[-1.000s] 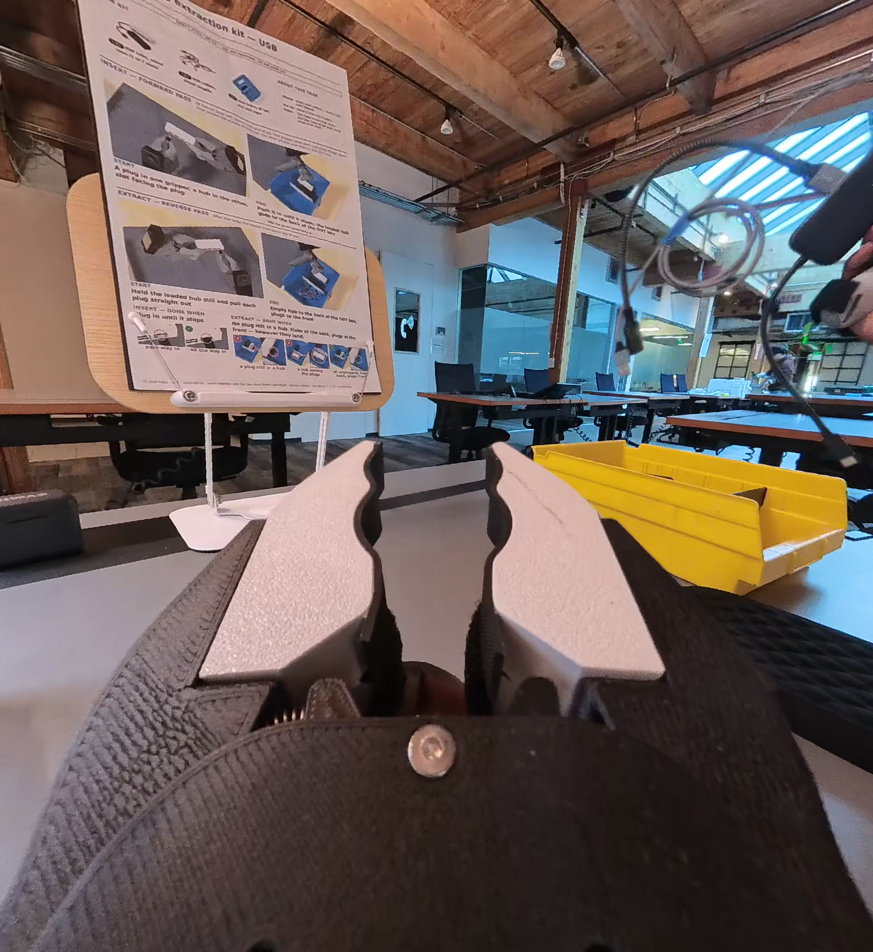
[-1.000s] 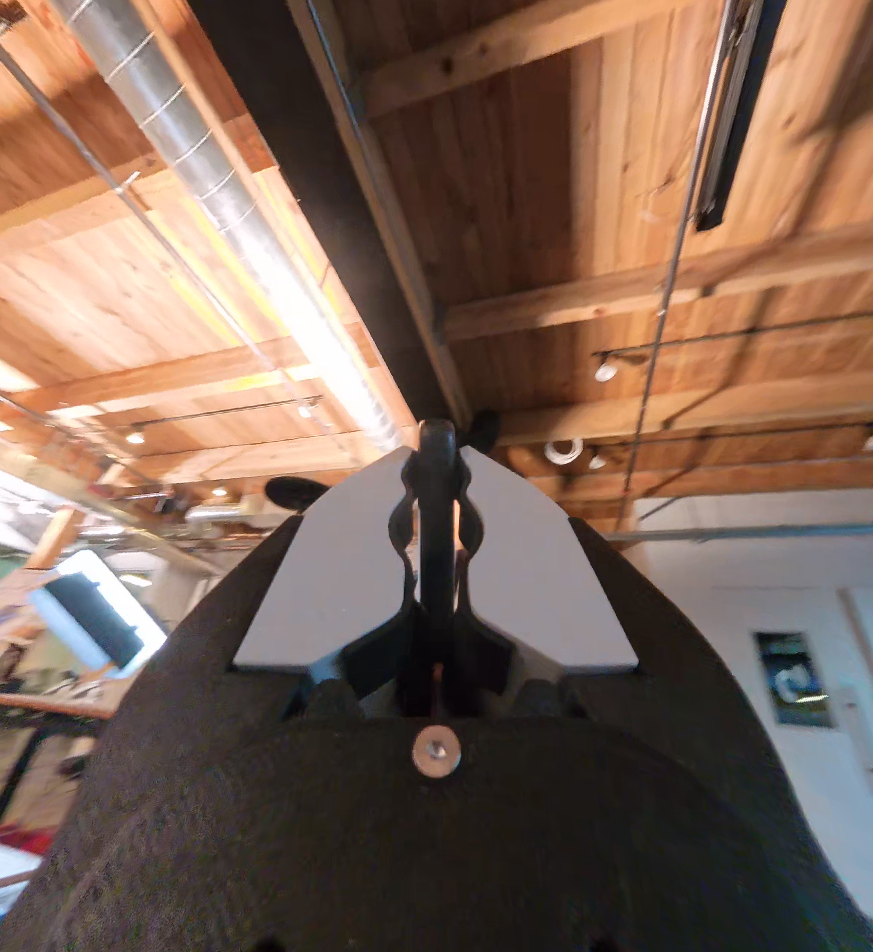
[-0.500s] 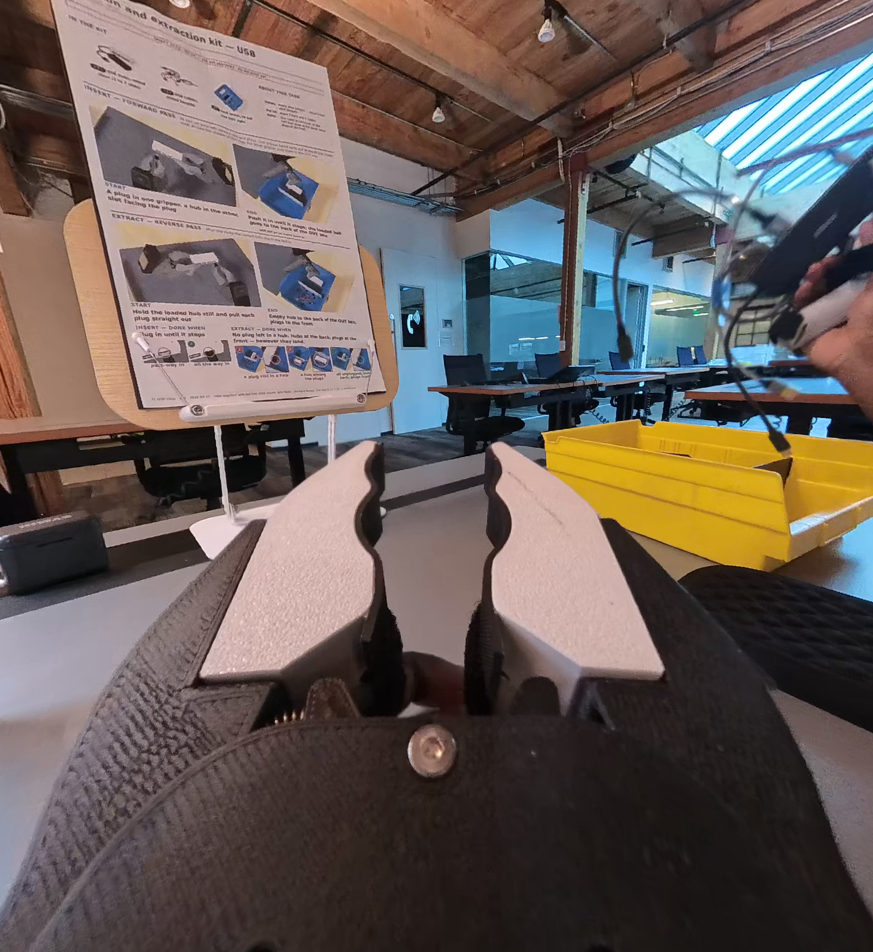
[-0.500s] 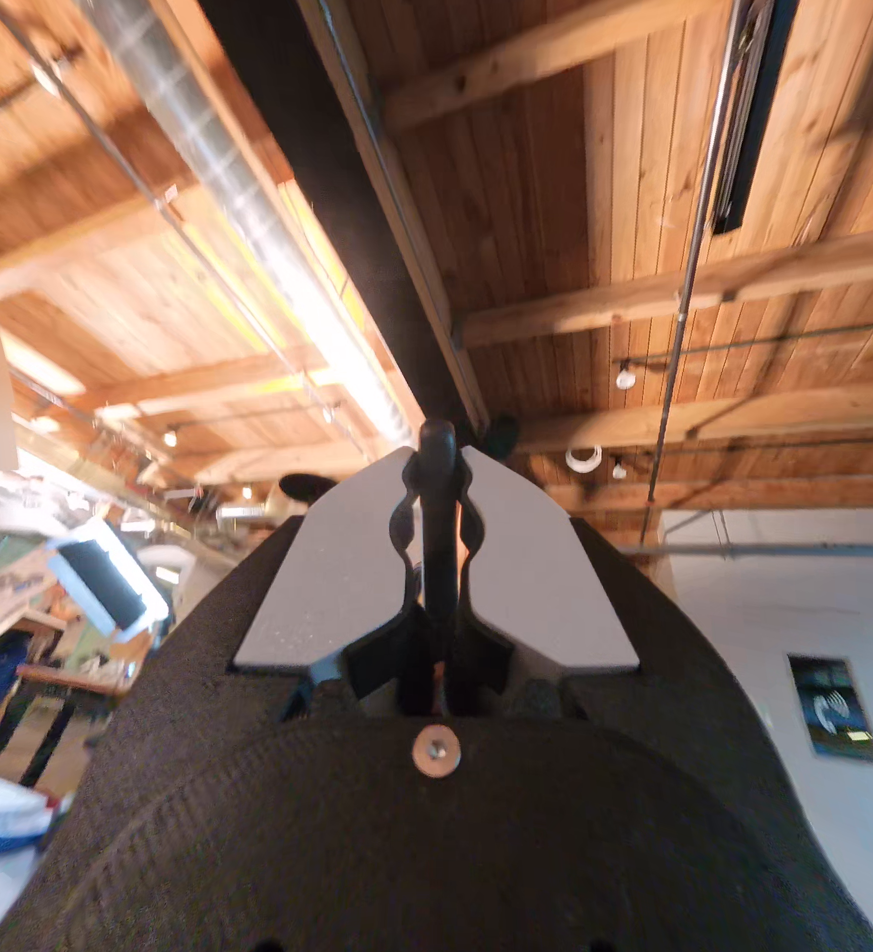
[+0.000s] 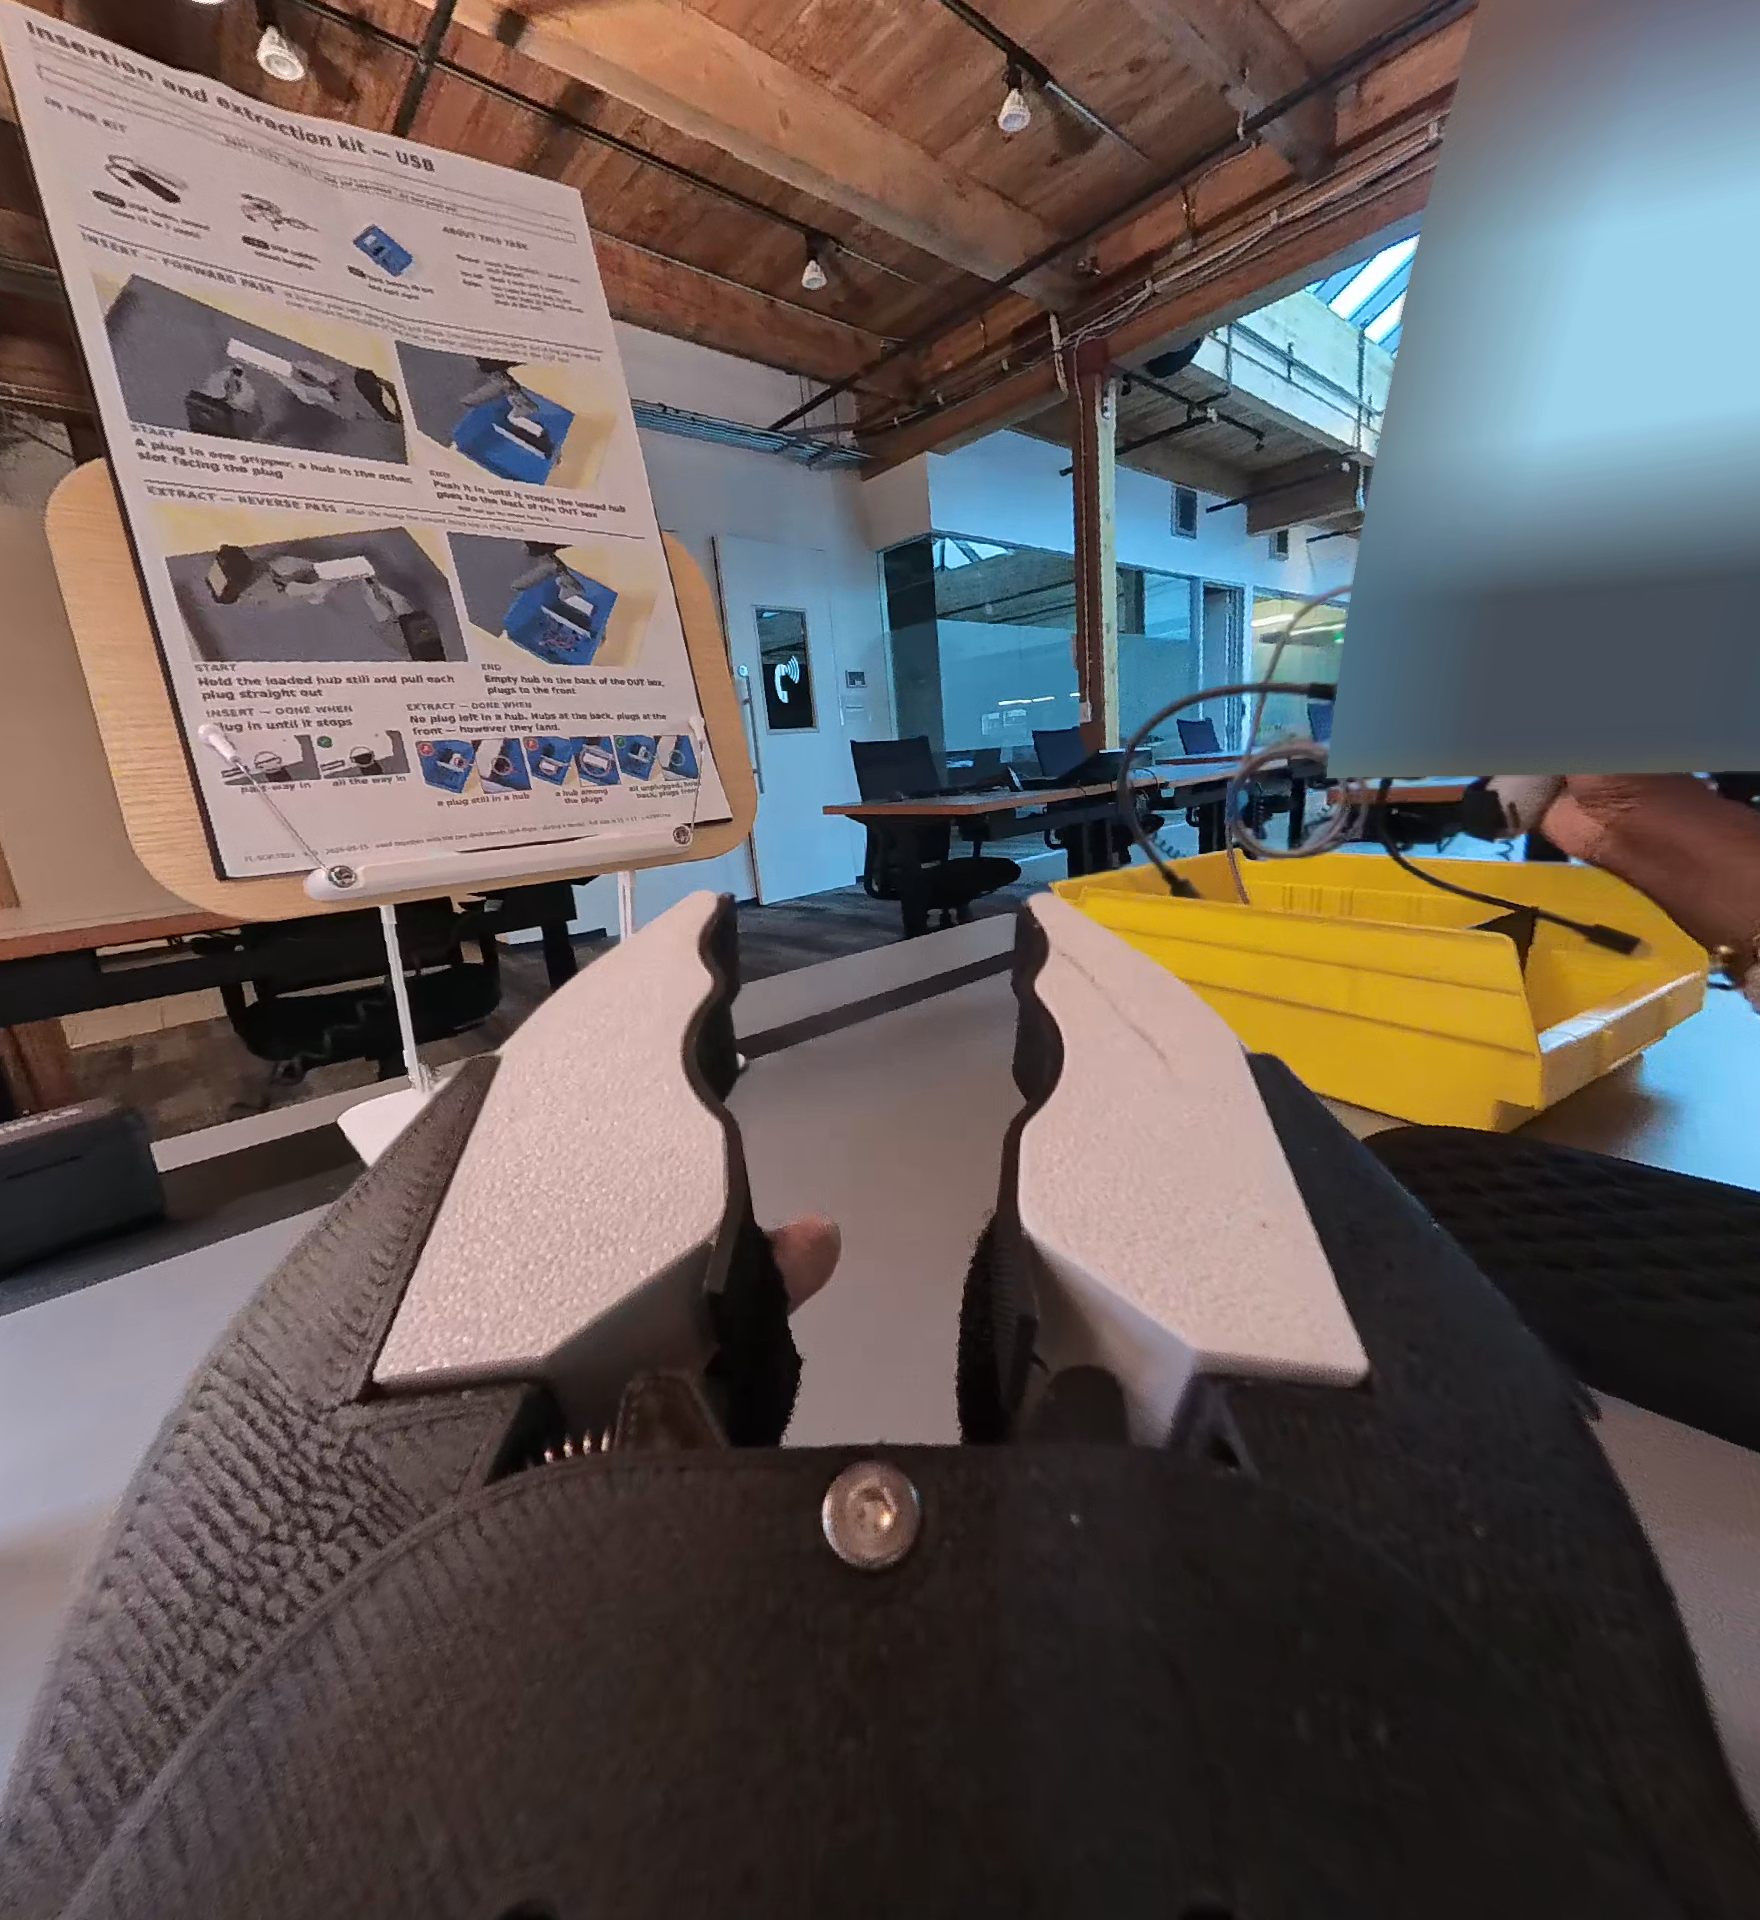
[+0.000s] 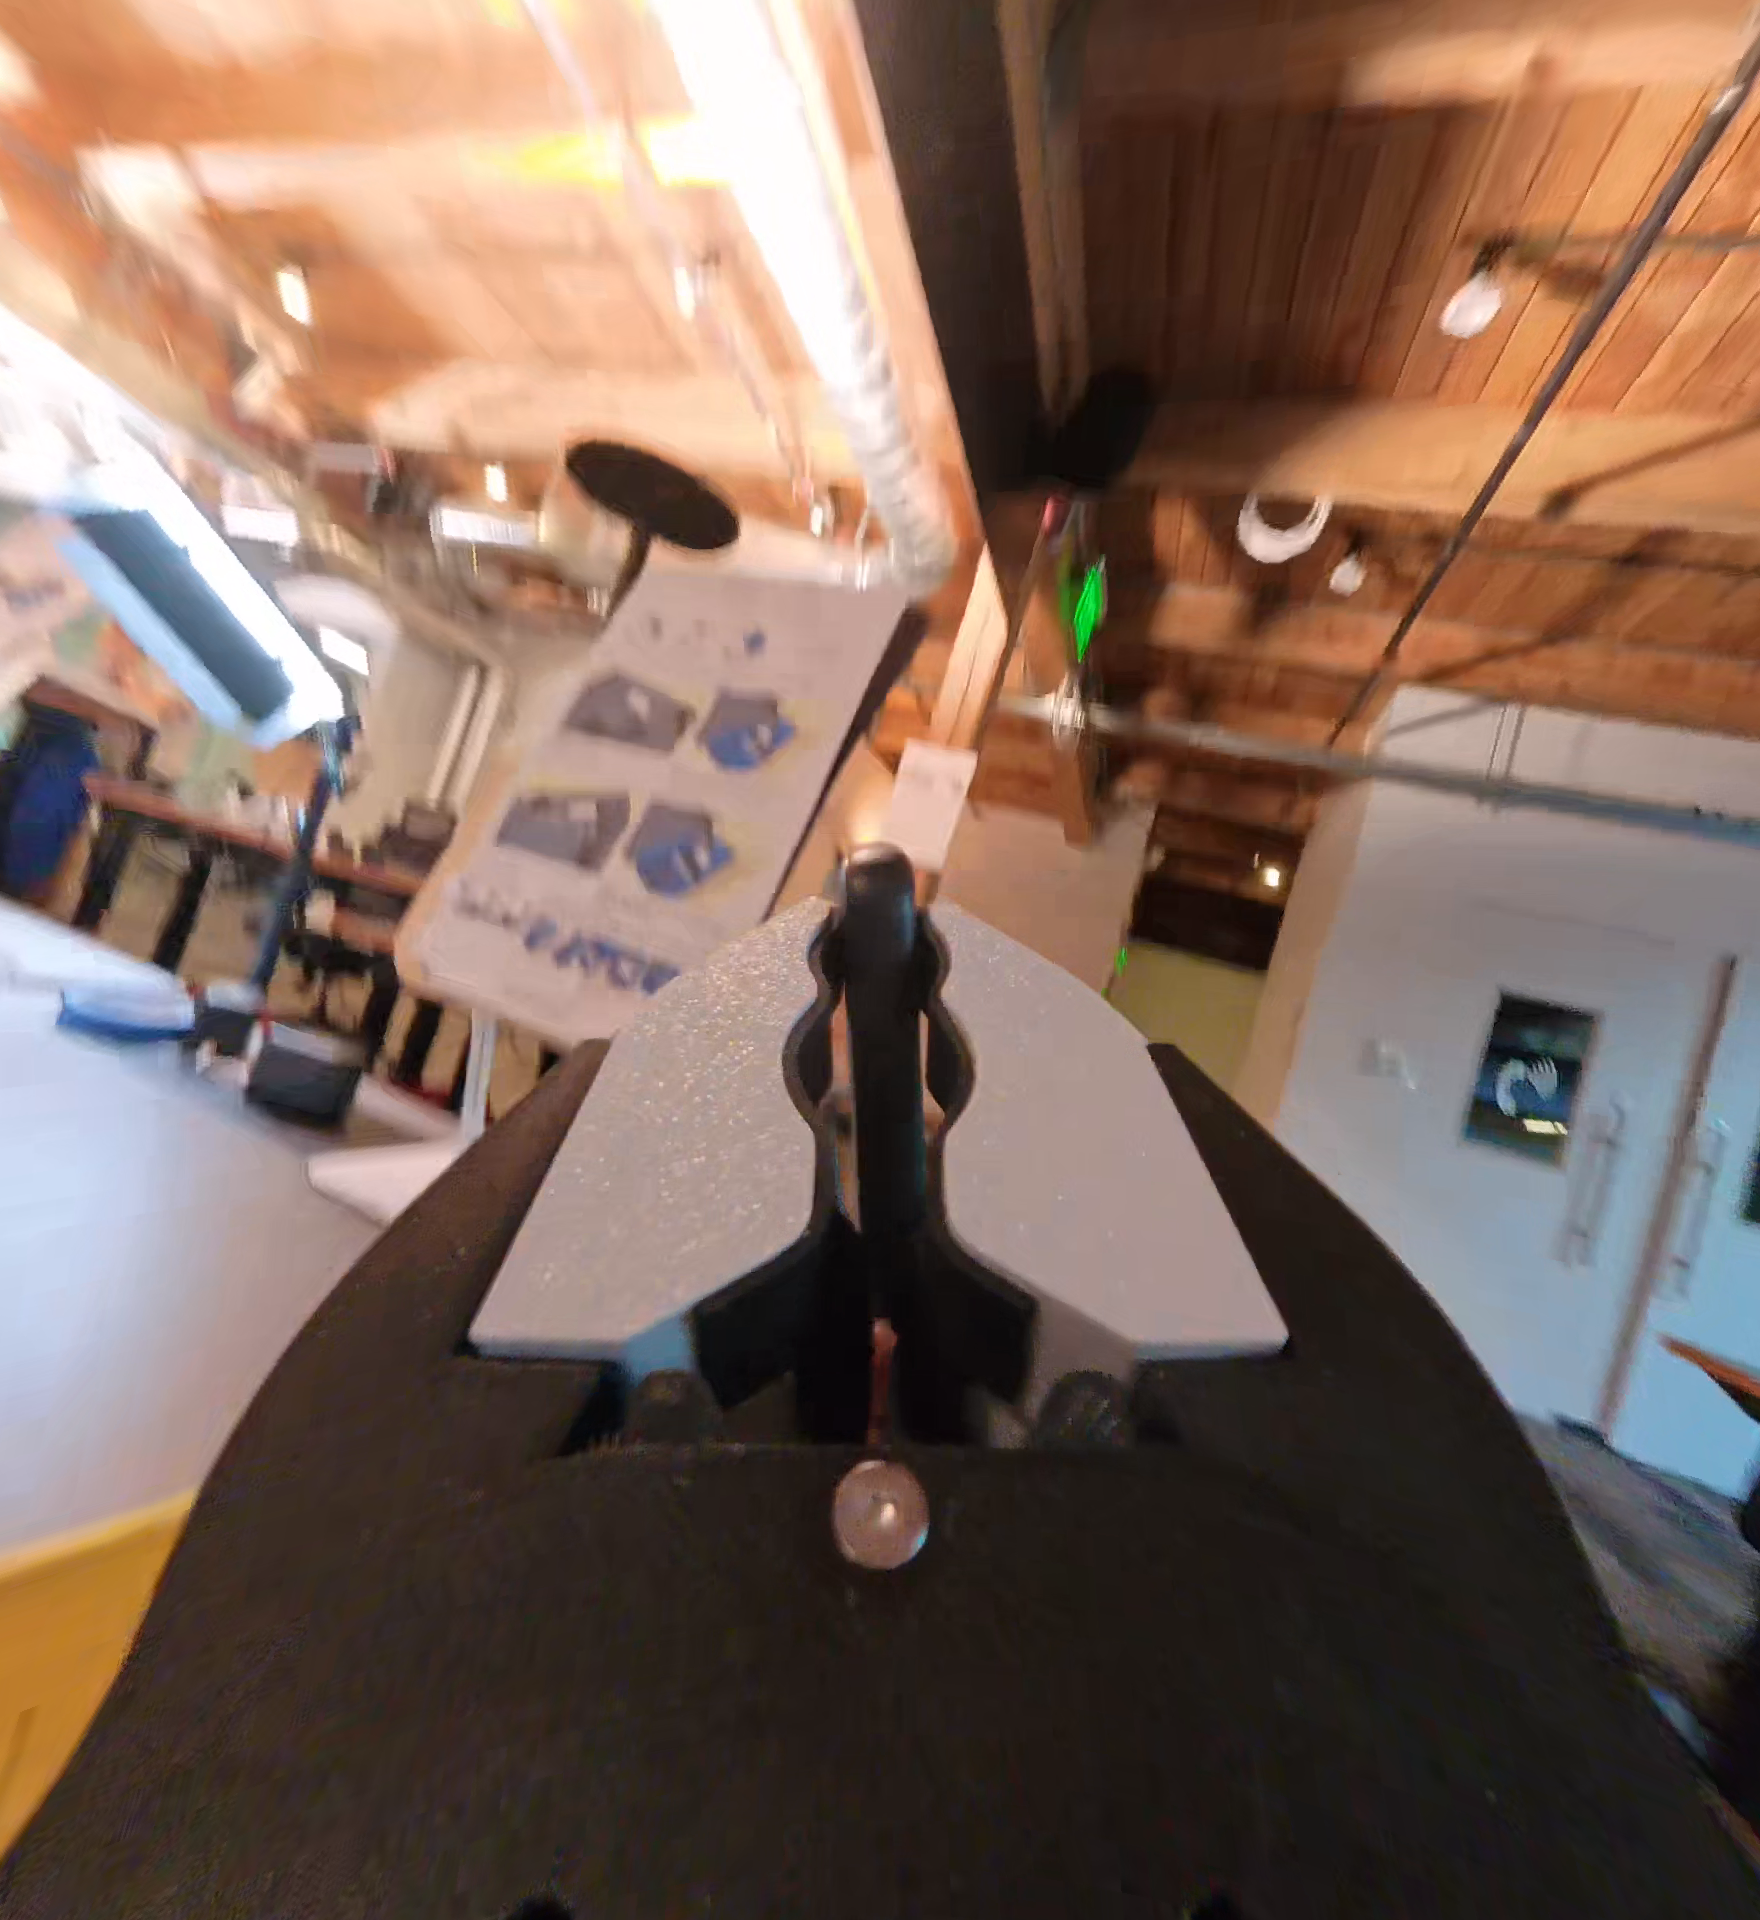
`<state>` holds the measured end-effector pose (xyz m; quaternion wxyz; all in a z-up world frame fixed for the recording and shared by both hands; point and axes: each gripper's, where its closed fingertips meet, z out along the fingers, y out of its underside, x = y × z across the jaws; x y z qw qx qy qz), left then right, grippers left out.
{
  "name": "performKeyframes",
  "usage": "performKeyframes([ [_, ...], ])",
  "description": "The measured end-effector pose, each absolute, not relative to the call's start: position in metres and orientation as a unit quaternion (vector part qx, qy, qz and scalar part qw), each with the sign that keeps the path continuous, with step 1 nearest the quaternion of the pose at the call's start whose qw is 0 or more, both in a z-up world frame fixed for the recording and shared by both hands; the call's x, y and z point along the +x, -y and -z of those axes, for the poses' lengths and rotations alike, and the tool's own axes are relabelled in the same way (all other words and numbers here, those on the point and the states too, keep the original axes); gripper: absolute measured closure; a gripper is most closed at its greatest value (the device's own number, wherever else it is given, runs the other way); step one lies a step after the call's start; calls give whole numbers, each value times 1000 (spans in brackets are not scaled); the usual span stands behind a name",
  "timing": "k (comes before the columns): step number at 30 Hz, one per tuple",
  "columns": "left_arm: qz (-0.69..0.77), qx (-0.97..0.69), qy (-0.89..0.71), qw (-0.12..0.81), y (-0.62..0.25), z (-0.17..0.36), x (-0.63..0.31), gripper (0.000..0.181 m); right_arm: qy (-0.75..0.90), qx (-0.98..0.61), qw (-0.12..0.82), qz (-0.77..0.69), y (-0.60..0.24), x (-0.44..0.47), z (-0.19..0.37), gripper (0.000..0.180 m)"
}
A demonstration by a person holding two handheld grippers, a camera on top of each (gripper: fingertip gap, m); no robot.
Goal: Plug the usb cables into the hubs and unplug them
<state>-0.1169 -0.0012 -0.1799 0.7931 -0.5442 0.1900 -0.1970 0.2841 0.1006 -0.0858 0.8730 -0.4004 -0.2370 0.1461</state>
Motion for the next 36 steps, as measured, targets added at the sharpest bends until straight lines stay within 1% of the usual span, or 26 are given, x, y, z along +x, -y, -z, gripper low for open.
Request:
performKeyframes([
  [5,184,-548,-205,790,1,183,-113,130,334,-539,772,-41,-116,263,142,167],
  [8,178,-547,-216,789,2,184,-110,130,354,-609,710,12,-120,257,173,165],
  [10,186,-541,-233,787,6,184,-104,130,360,-672,646,39,-123,255,199,163],
  [12,210,-532,-251,781,11,184,-95,130,366,-741,563,20,-119,249,226,156],
  [14,217,-532,-272,772,13,187,-89,130,351,-783,514,-4,-113,245,240,141],
  [16,201,-531,-282,774,13,188,-88,130,321,-796,513,-1,-108,246,237,127],
  [20,192,-530,-282,776,13,187,-88,128,214,-748,625,-64,-83,240,200,112],
  [22,192,-526,-273,782,13,184,-90,123,160,-715,670,-122,-62,240,189,95],
  [23,199,-519,-271,786,15,181,-91,120,158,-698,681,-155,-50,236,188,76],
  [24,213,-509,-267,790,19,176,-91,115,169,-684,685,-187,-39,229,190,51],
  [25,231,-497,-259,795,23,170,-92,108,183,-677,683,-204,-28,224,195,35],
  [27,266,-468,-250,805,35,151,-94,94,232,-682,675,-161,-20,228,205,34],
  [29,282,-441,-246,816,51,128,-100,84,208,-705,670,-102,-27,243,203,34],
  [31,262,-429,-259,825,68,105,-107,74,246,-712,646,-124,-21,222,207,34],
  [32,226,-431,-268,831,75,97,-114,69,269,-717,630,-129,-18,212,211,34],
  [34,102,-458,-281,837,79,89,-137,61,304,-733,598,-110,-19,196,224,34],
  [36,-38,-507,-287,812,74,93,-172,57,335,-755,556,-91,-21,183,242,32],
])
